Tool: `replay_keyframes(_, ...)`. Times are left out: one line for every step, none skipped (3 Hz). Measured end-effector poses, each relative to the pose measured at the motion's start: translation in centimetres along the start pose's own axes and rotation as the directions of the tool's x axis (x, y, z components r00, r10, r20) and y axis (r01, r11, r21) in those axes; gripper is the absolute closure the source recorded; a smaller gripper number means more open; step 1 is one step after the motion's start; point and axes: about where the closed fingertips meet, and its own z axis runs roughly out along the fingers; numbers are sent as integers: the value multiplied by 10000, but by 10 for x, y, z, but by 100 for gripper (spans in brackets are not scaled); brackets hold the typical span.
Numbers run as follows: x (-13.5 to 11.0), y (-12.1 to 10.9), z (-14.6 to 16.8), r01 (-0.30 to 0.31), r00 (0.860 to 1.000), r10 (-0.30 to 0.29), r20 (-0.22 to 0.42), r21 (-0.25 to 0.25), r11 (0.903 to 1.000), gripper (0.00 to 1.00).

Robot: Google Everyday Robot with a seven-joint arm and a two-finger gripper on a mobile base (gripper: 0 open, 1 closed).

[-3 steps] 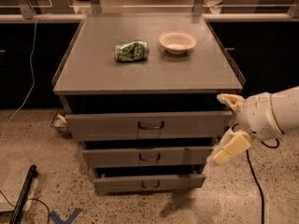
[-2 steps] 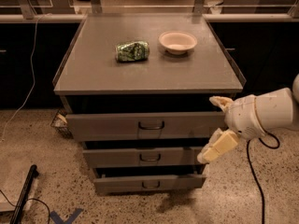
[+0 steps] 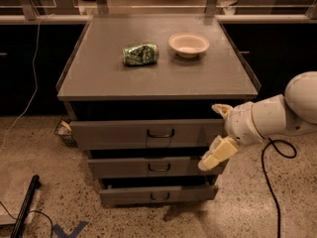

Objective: Open top drawer

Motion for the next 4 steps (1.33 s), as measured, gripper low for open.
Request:
replay_keyframes(4, -16, 21, 183, 9994, -179, -283, 134, 9997, 0)
replay_keyframes(15, -29, 34, 155, 9984, -137, -552, 327, 9993, 0)
replay_keyframes(25, -38, 44, 51, 9974, -15, -720, 491, 9988, 0)
replay_keyframes(30, -46, 50, 7, 9970, 46, -769, 685, 9976, 0)
